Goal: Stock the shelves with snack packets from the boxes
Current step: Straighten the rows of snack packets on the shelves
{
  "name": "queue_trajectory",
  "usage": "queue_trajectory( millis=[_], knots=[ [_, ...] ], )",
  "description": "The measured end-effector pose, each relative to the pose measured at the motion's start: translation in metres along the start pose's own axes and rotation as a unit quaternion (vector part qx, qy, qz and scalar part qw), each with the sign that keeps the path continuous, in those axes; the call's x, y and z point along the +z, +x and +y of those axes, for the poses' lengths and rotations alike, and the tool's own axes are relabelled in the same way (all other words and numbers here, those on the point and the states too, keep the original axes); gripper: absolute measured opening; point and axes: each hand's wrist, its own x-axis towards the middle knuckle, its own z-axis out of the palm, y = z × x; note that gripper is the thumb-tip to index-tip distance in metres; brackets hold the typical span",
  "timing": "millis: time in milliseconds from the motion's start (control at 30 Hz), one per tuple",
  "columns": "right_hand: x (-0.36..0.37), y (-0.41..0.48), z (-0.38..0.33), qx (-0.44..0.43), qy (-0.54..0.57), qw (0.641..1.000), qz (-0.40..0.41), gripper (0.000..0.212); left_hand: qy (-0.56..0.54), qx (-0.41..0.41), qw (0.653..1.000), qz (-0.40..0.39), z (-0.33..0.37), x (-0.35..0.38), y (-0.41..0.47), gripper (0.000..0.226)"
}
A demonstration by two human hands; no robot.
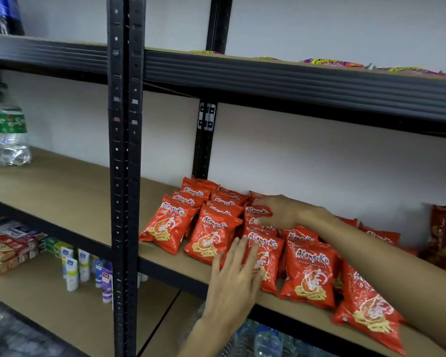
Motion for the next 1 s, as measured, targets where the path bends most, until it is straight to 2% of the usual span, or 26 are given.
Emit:
queue_trajectory(
  millis=[167,433,700,933,1000],
  knots=[
    [0.014,0.009,0.005,0.008,-0.027,1.0,-0.011,0.063,0.042,-0.011,0.999,-0.008,0.008,0.009,0.003,0.052],
    [0.022,0.019,0.009,0.014,-0.011,1.0,-0.008,0.062,0.052,-0.032,0.998,-0.026,0.008,0.015,0.008,0.053],
    [0.007,-0.012,0.03,0.02,0.043,0.999,0.026,0.06,0.019,-0.038,0.999,0.03,0.022,0.013,0.004,0.052],
    [-0.006,-0.055,0.066,0.076,0.023,0.997,-0.022,0.071,0.008,0.043,0.999,0.006,0.071,0.018,0.009,0.061],
    [-0.006,-0.067,0.068,0.086,0.007,0.995,-0.041,0.067,0.018,0.061,0.998,-0.007,0.083,0.024,0.009,0.061]
  ],
)
